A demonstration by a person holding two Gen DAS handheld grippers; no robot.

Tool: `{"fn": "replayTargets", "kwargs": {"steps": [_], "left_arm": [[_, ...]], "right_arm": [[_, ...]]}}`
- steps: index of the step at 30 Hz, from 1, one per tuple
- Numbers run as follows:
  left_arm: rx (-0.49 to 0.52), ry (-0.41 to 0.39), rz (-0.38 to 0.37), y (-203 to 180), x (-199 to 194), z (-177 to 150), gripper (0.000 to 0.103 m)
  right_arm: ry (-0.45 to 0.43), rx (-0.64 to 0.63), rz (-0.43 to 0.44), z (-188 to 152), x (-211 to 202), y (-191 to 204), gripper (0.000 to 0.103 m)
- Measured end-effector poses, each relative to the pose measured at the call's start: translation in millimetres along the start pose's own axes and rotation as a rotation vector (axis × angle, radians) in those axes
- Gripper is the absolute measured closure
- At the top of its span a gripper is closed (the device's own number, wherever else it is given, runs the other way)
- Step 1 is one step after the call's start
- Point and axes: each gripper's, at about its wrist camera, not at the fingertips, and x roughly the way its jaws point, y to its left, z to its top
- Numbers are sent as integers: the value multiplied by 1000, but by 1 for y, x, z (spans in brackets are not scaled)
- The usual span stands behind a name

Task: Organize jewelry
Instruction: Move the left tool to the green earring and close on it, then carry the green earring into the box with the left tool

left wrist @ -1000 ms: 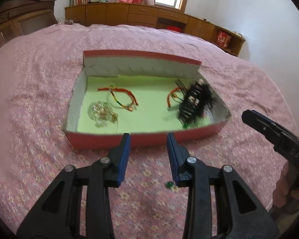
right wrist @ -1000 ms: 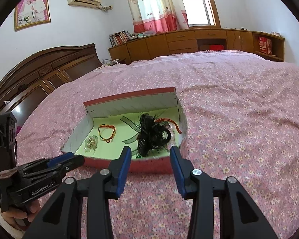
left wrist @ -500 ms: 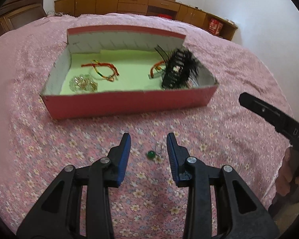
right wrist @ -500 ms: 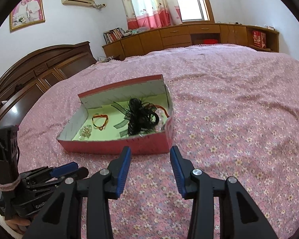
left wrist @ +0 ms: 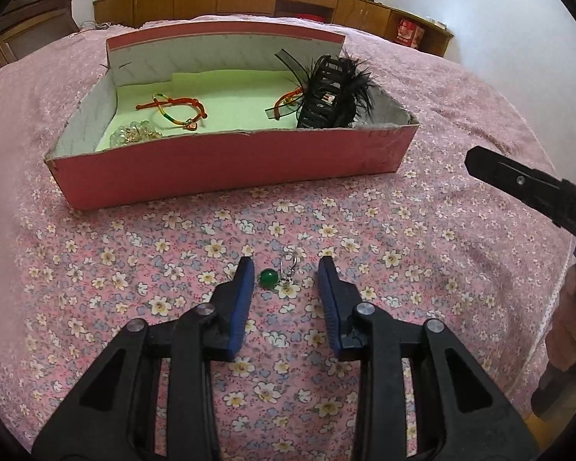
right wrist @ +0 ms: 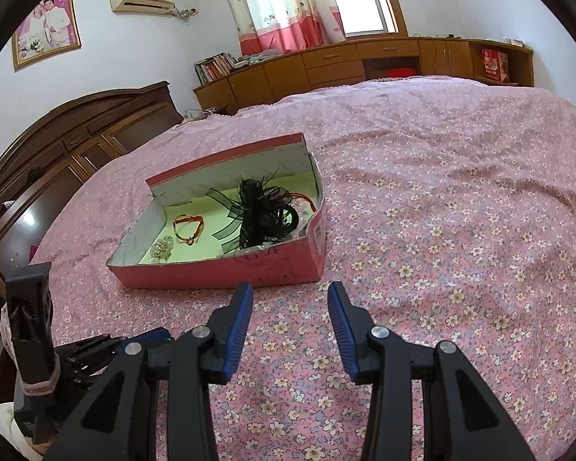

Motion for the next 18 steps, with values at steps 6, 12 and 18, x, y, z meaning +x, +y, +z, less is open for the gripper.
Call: {"fn": "replayTargets", "kwargs": {"steps": [6, 12, 18], "left_arm": [[-14, 1, 5, 5, 7, -1, 99], [-20, -20, -11, 9, -5, -4, 101], [-36, -71, -6, 17, -27, 0, 103]], "right_arm": [[12, 7, 3, -4, 2, -1, 59], [21, 2, 10, -7, 3, 4, 59], [23, -15, 22, -6, 3, 14, 59]]}}
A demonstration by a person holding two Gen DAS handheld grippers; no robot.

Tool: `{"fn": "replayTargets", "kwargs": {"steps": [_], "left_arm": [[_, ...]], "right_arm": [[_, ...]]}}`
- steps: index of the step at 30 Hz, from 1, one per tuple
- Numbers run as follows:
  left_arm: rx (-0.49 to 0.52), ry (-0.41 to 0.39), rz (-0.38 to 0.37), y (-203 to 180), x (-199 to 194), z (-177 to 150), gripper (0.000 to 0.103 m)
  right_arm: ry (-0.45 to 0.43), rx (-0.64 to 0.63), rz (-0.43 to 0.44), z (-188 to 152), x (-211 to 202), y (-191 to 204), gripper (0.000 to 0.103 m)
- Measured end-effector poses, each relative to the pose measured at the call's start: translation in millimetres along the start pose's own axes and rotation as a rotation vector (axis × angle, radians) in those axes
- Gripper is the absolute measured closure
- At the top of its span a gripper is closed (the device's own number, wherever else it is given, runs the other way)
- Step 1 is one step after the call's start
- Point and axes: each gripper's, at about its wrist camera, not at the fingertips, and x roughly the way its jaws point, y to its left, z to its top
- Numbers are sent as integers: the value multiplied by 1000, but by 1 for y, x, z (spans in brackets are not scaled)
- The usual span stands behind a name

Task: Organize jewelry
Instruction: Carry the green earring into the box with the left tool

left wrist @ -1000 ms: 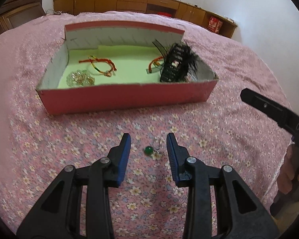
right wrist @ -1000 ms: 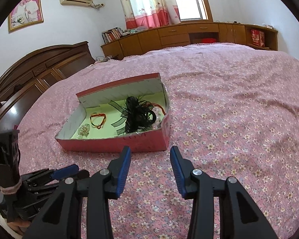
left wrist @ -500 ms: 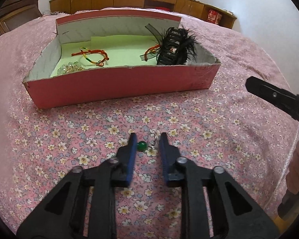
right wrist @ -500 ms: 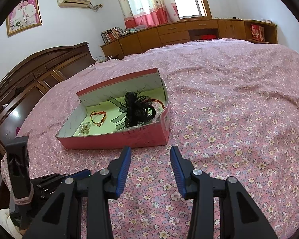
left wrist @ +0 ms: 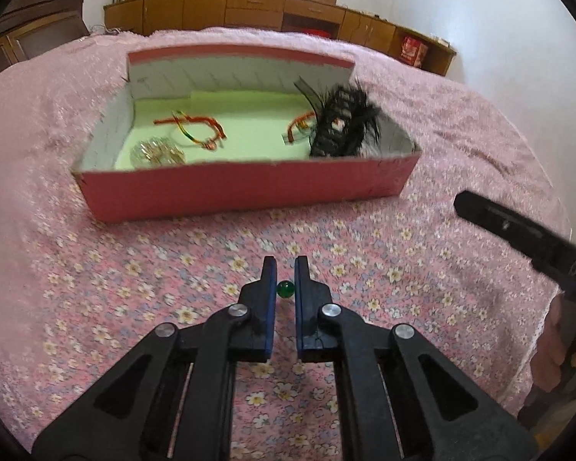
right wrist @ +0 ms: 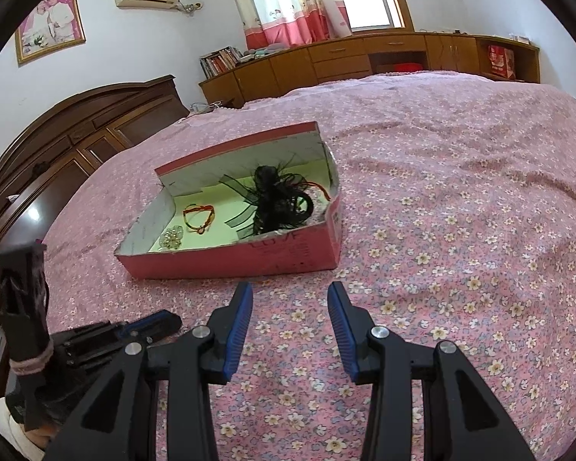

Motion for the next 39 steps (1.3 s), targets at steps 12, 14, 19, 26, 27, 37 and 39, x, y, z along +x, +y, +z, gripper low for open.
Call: {"fn": "replayTargets", "kwargs": {"steps": [12, 14, 19, 26, 27, 37, 39], "left_arm": [[-28, -138, 44, 18, -36, 36, 103], [-28, -160, 64, 23, -38, 43, 103], [-44, -181, 90, 36, -27, 60, 103], [-60, -207, 126, 50, -2, 73, 103], [-59, -210, 129, 51, 1, 74, 103], [-62, -173, 157, 57, 30, 74, 103], [-63, -173, 161, 57, 30, 74, 102]], "right_arm": [[-1, -47, 30, 12, 3, 26, 59], [-5, -61, 37, 16, 5, 33, 59], [-41, -99, 44, 33, 13, 47, 59], [-71, -115, 41, 51, 34, 54, 56], [-71, -113, 40, 52, 37, 54, 55], [-47, -111, 14, 53, 63, 46, 53], [-45, -109, 12, 52, 65, 45, 52]]}}
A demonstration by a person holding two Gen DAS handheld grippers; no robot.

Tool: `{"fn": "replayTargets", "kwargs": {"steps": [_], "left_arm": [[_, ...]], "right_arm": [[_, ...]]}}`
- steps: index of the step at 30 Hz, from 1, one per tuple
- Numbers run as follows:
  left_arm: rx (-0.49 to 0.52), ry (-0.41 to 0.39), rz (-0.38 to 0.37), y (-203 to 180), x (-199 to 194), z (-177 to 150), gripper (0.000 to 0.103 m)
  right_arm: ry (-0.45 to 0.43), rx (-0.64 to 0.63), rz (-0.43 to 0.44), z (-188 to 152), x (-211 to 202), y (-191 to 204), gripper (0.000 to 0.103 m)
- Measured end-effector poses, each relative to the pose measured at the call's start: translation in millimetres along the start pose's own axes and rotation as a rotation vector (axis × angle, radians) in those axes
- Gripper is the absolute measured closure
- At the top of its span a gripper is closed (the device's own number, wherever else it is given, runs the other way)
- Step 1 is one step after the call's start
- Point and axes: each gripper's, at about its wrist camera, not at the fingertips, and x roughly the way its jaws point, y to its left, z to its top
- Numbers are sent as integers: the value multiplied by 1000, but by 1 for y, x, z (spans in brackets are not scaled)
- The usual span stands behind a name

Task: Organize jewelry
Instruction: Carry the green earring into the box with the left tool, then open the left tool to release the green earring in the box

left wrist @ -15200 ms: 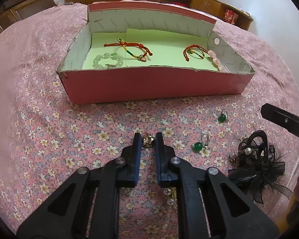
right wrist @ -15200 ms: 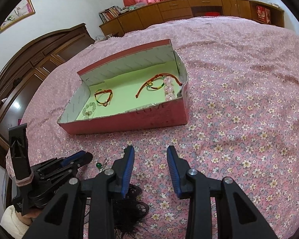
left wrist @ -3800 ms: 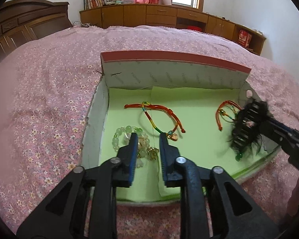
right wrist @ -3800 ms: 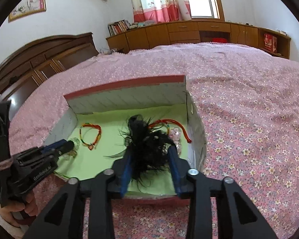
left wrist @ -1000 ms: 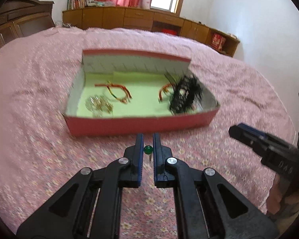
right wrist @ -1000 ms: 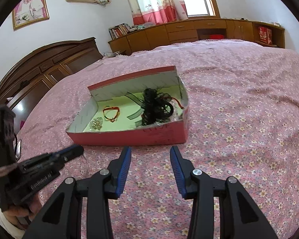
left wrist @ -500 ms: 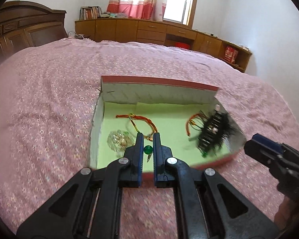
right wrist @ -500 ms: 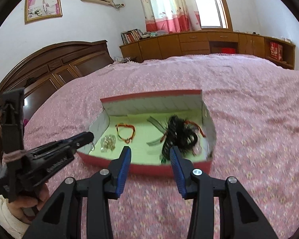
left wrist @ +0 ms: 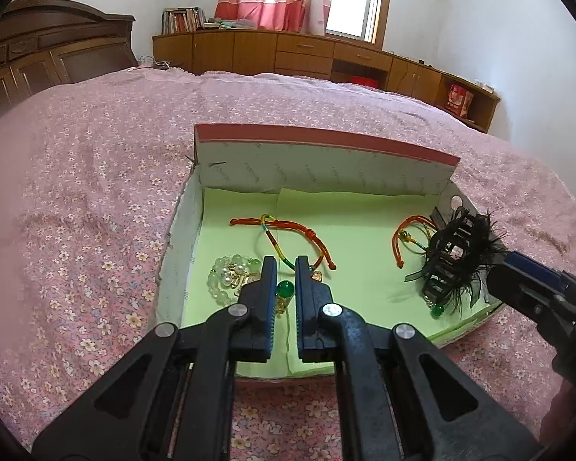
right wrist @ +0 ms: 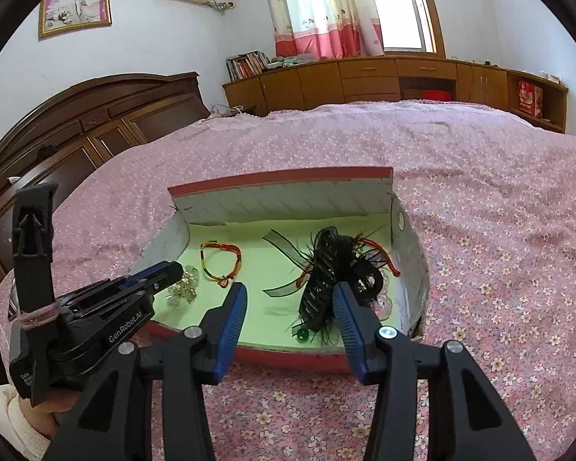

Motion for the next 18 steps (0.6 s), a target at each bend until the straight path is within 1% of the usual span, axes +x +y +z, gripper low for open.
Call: {"fn": "replayTargets", "kwargs": {"steps": [1, 3, 4, 5, 6, 8, 13, 16, 18], "left_arm": [[0, 1, 3, 0, 0, 0, 99], [-1, 5, 14, 0, -2, 0, 90], [-5, 2, 15, 1, -4, 0, 82], [-10, -1, 13, 2, -7, 0, 77], [-17, -3, 13, 2, -10, 0, 75], [-28, -12, 16, 4, -19, 0, 66], [-34, -26, 20, 5, -35, 0, 58], [-44, -35, 21, 5, -45, -1, 51], [-45, -36, 24, 4, -51, -2, 50]], "right_arm": [[-1, 0, -2, 0, 0, 0, 50], [-5, 1, -8, -1, -1, -1, 48], [-7, 3, -8, -1, -2, -2, 46], [-12, 5, -8, -1, -3, -2, 43], [-20, 7, -10, -1, -5, -2, 42], [-32, 11, -11, -1, -10, -2, 38], [-53, 9, -17, -1, -22, 0, 30], [-67, 14, -21, -2, -31, 1, 23], [-75, 11, -24, -3, -38, 2, 20]]}}
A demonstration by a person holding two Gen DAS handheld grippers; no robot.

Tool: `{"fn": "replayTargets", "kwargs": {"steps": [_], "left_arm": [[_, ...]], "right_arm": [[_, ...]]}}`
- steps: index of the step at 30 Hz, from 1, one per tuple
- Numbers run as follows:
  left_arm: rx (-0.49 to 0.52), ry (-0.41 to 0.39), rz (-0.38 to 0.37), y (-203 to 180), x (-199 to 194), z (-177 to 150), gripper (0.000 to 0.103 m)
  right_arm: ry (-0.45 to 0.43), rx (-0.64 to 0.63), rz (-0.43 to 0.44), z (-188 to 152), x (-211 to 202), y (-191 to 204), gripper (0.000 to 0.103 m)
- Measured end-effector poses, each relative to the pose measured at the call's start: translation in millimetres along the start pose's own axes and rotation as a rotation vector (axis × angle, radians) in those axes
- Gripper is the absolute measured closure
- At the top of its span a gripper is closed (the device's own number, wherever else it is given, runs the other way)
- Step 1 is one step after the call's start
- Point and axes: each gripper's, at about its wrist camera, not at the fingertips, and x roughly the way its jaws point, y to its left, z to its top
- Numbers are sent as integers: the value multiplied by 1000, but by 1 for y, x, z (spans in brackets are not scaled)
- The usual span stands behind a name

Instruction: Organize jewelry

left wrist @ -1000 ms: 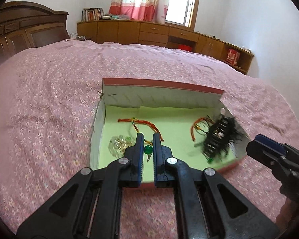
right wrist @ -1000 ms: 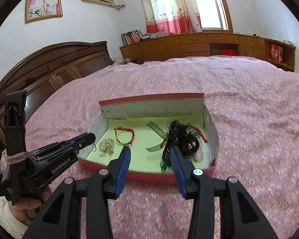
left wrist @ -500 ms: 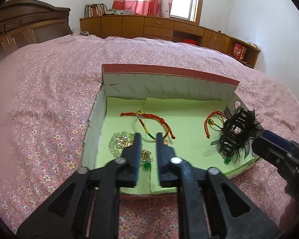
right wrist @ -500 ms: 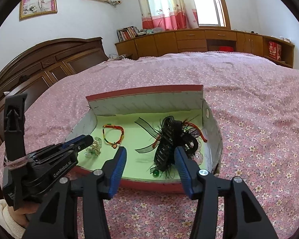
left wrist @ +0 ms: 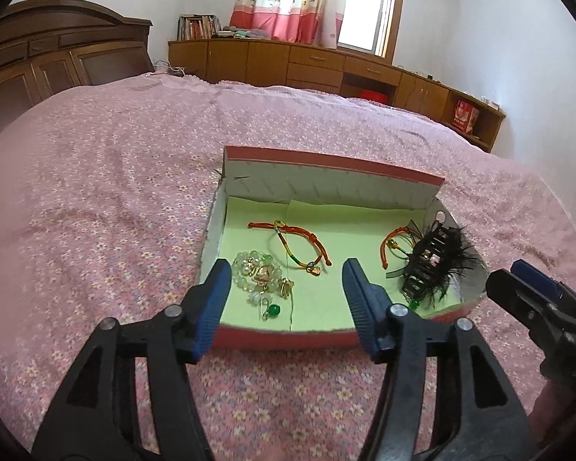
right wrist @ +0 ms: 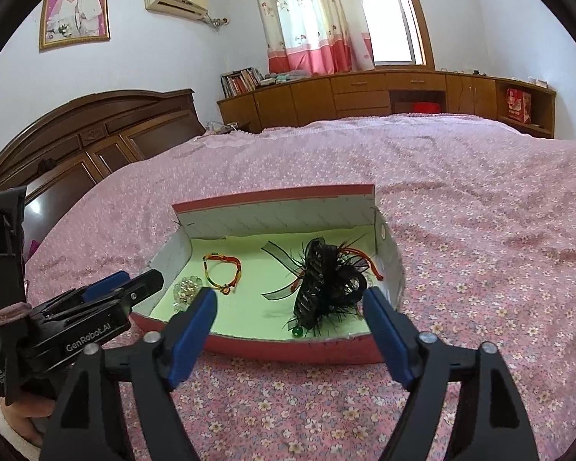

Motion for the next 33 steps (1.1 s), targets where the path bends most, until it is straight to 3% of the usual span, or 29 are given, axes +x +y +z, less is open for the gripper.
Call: {"fn": "replayTargets", "kwargs": {"steps": [10, 14, 33], "left_arm": [[10, -27, 21, -3, -32, -8, 43], [4, -56, 25, -5, -42, -12, 33], [-6, -39, 34, -7, -50, -27, 31]], "right_arm": [[-16, -5, -26, -7, -26, 3, 12], [-28, -11, -30, -14, -33, 1, 8], [-31, 14, -19, -29, -46, 0, 5]]}}
